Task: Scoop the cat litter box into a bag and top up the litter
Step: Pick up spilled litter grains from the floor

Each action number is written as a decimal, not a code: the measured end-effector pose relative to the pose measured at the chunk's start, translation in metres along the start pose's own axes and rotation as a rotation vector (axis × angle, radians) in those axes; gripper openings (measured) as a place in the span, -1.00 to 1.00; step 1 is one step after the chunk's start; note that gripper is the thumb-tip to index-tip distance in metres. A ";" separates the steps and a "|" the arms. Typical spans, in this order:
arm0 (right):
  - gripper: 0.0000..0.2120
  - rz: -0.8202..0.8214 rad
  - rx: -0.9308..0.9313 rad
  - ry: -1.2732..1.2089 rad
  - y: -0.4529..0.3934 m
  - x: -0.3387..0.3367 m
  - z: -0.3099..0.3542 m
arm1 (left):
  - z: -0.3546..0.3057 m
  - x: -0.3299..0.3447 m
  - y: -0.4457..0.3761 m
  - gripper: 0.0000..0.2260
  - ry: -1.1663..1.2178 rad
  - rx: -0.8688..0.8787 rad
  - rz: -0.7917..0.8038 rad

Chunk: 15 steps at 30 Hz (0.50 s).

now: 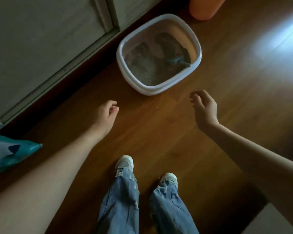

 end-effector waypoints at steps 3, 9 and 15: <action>-0.82 -0.106 0.063 0.005 0.008 -0.020 -0.033 | -0.015 0.023 -0.013 -0.70 -0.052 0.041 0.037; -0.82 -0.212 0.199 0.001 0.042 -0.033 -0.087 | -0.024 0.062 -0.021 -0.70 -0.141 0.089 0.105; -0.79 -0.243 0.266 0.019 0.074 -0.027 -0.119 | -0.017 0.083 -0.015 -0.70 -0.186 0.140 0.135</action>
Point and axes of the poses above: each hand's wrist, its own y-axis away from the middle knuckle, its own x-axis out of the palm, z = x × y, the point moved 2 cm from there along -y, towards the middle knuckle, and after that the axes turned 14 degrees about -x, right-handed, at the moved point
